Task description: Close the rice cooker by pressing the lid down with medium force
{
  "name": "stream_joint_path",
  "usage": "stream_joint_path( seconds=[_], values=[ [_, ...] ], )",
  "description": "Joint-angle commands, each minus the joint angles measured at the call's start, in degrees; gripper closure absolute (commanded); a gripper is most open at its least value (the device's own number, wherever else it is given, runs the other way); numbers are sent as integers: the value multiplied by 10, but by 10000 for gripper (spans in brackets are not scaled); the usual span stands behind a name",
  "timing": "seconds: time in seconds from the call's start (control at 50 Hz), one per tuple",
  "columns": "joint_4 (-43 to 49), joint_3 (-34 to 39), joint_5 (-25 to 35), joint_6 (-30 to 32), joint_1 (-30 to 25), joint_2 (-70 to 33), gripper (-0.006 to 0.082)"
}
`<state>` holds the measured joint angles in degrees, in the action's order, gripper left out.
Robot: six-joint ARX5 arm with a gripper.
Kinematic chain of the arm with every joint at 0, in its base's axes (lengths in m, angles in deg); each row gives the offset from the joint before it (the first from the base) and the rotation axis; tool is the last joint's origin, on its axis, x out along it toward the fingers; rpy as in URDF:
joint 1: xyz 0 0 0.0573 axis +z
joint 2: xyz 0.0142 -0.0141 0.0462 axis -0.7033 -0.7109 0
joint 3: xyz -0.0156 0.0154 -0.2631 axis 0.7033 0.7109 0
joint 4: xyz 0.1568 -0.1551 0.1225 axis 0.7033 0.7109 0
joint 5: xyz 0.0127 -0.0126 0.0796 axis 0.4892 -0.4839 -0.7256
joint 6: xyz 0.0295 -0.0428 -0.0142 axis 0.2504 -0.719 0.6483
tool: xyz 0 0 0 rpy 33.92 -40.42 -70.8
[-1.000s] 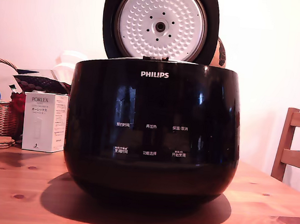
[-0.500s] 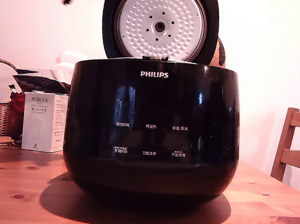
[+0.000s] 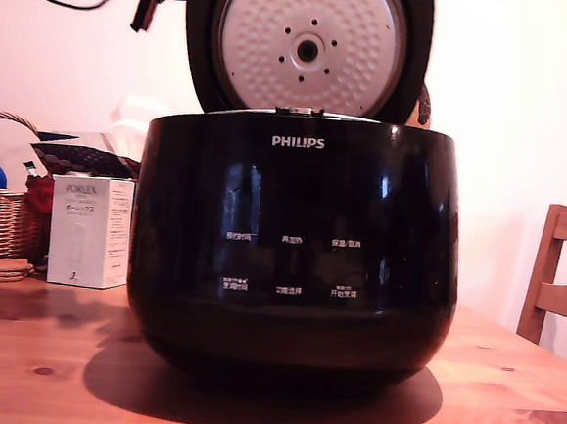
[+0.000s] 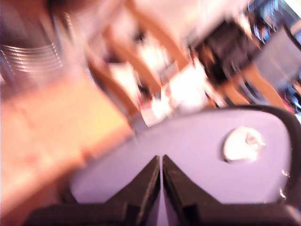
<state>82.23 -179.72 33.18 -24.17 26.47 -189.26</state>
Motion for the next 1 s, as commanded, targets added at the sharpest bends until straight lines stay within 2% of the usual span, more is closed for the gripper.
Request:
stream_joint_path(
  seconds=[0.0,0.02,0.06,0.08,0.22,0.34,0.46,0.78,0.98],
  values=[
    [38,-2,-5,41,-34,-12,789],
    [50,-2,-13,69,-40,-12,789],
    [70,-2,-37,69,-52,-12,789],
    [78,-2,-51,96,-58,-12,789],
    [128,-2,-175,125,-97,-12,789],
    [156,-2,-270,129,-123,-13,789],
    [175,-2,-324,129,-139,-13,789],
    [185,2,-377,124,-161,-12,789],
    [137,8,-385,120,-178,10,789]
  ],
)
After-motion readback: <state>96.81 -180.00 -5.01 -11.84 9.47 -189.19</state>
